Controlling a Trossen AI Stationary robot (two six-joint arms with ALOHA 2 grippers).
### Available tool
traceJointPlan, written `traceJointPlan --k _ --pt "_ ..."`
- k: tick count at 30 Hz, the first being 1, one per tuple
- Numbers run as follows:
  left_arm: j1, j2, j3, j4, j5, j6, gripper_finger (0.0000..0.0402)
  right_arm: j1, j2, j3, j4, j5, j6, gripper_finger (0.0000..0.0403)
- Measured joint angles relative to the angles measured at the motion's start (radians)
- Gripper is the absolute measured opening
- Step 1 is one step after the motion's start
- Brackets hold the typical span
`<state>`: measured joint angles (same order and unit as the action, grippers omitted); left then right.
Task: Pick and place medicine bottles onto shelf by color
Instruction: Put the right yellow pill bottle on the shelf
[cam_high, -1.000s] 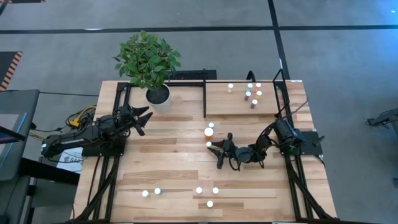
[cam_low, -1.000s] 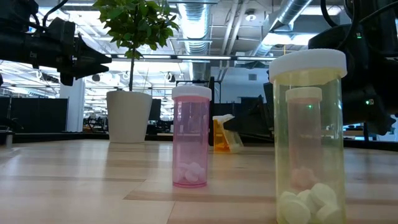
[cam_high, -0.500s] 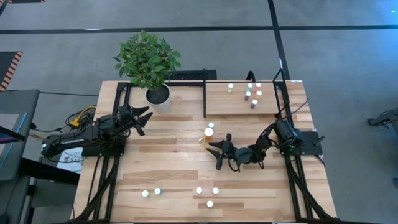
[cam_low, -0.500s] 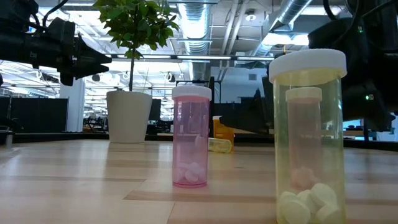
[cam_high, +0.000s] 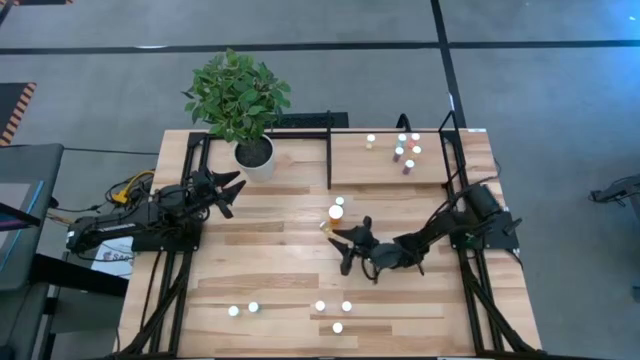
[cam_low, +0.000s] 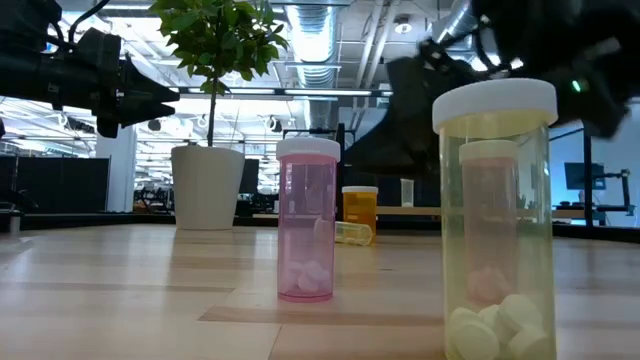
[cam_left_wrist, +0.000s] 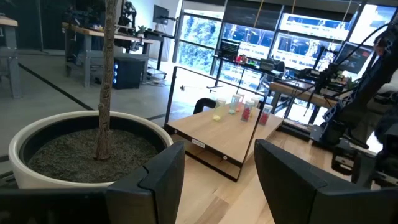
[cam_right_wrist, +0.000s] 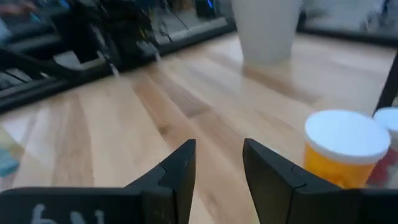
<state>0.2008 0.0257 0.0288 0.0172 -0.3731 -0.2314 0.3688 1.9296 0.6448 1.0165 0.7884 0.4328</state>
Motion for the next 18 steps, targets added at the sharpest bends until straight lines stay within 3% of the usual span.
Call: traceJointPlan --k 4,10,13,18 --pt "0.0 0.0 0.0 0.0 0.0 0.0 0.0181 -0.027 -0.108 0.121 -0.455 -0.081 0.213 0.0158" --pt "0.0 0.0 0.0 0.0 0.0 0.0 0.0181 -0.142 -0.161 0.383 -1.125 -0.42 0.486 0.0158" --pt "0.0 0.0 0.0 0.0 0.0 0.0 0.0181 -0.193 -0.135 0.508 -1.32 -0.535 0.513 0.0158" --pt "0.0 0.0 0.0 0.0 -0.002 0.0 0.0181 -0.235 -0.055 0.669 -1.461 -0.617 0.513 0.0158"
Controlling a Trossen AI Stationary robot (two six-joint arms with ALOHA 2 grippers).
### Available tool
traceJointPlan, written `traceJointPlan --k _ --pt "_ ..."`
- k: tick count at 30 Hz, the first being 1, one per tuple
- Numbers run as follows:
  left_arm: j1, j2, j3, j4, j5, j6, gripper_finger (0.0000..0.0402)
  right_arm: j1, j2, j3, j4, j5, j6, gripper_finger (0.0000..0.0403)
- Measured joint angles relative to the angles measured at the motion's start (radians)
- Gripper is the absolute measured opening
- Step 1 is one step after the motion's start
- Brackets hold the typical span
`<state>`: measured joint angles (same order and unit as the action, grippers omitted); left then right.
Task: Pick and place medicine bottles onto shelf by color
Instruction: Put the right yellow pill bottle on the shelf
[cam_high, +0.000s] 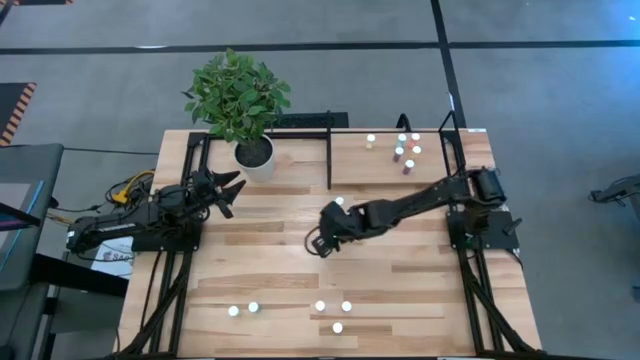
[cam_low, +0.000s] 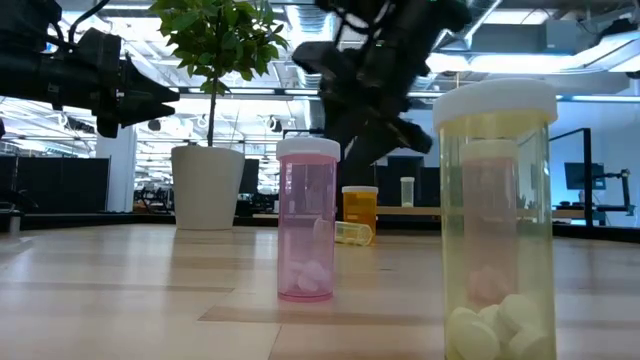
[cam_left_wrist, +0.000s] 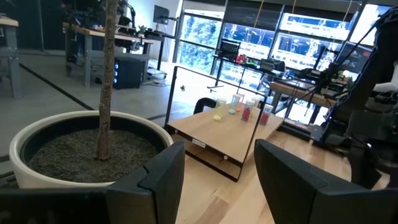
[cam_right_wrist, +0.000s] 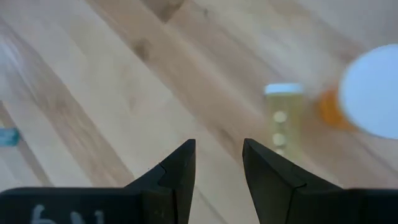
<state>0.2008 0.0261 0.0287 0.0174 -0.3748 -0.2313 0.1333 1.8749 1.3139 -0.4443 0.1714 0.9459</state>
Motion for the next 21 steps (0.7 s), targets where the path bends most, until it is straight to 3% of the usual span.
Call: traceJointPlan --k 7,21 --pt "0.0 0.0 0.0 0.0 -0.001 0.0 0.0181 -0.053 0.15 0.186 -0.203 -0.157 -0.001 0.0158" --pt "0.0 0.0 0.0 0.0 -0.002 0.0 0.0181 -0.095 0.242 0.312 -0.344 -0.158 -0.092 0.0158"
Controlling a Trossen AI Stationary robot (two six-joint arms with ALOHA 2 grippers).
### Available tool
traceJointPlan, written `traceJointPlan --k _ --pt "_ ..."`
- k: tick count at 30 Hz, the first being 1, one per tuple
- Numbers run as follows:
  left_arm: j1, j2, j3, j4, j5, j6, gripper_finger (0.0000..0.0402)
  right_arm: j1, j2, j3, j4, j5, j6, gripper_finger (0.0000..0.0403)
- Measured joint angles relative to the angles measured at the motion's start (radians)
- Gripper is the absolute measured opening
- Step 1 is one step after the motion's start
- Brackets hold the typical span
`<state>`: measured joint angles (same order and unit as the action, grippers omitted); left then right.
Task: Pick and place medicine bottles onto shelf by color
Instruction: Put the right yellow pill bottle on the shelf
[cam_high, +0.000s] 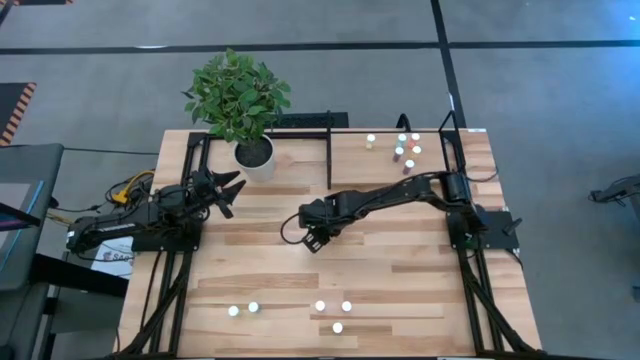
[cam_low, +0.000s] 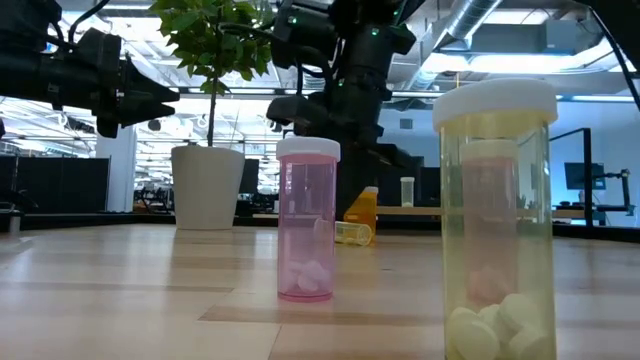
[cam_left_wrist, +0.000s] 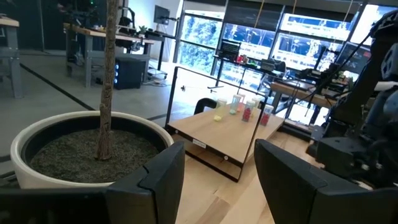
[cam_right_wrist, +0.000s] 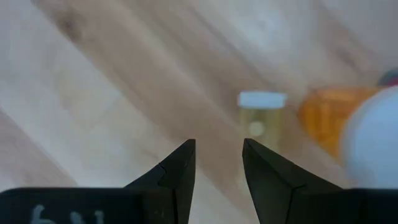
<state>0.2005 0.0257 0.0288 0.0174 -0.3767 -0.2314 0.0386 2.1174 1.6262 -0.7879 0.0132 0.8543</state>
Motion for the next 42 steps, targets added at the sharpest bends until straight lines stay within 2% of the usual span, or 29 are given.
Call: traceJointPlan --k 13,26,38,42 --pt "0.0 0.0 0.0 0.0 0.0 0.0 0.0181 -0.016 0.0 0.0 -0.027 0.063 -0.073 0.0158" --pt "0.0 0.0 0.0 0.0 0.0 0.0 0.0181 -0.015 0.0 0.0 -0.011 0.119 -0.073 0.0158" --pt "0.0 0.0 0.0 0.0 0.0 0.0 0.0181 -0.02 0.0 0.0 -0.009 0.119 -0.075 0.0158" --pt "0.0 0.0 0.0 0.0 0.0 0.0 0.0181 -0.012 0.0 0.0 -0.029 0.142 -0.025 0.0158"
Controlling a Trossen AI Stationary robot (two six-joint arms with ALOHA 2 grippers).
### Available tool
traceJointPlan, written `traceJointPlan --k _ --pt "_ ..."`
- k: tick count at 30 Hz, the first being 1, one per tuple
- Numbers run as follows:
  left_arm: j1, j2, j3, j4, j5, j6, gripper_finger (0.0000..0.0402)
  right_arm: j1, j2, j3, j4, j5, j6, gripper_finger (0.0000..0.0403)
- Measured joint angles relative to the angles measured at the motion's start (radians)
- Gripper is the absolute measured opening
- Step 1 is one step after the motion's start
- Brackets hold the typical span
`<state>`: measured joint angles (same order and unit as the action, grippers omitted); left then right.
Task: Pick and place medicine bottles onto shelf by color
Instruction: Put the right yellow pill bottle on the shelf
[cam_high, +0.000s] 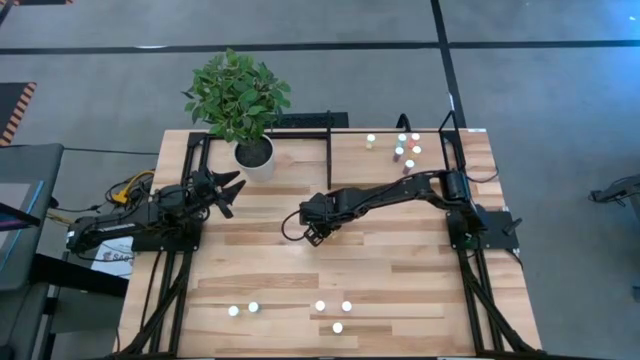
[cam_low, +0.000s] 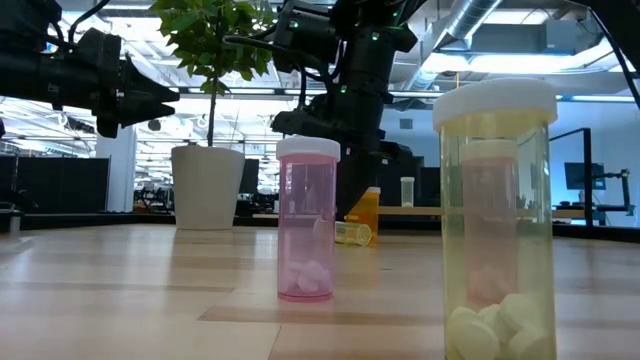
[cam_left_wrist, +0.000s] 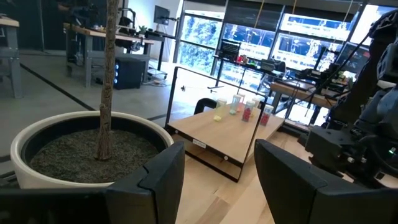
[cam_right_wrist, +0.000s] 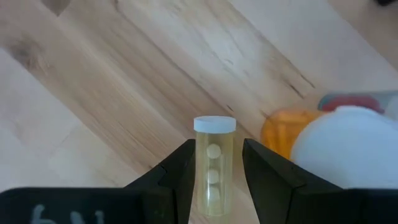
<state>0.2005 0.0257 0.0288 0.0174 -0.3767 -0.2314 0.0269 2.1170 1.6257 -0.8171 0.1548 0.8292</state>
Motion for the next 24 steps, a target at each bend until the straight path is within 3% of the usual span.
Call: traceJointPlan --k 6,24 --pt "0.0 0.0 0.0 0.0 0.0 0.0 0.0181 0.006 0.0 0.0 -0.006 0.006 0.128 0.0159" --pt "0.0 0.0 0.0 0.0 0.0 0.0 0.0181 0.01 0.052 -0.001 0.034 -0.044 0.132 0.016"
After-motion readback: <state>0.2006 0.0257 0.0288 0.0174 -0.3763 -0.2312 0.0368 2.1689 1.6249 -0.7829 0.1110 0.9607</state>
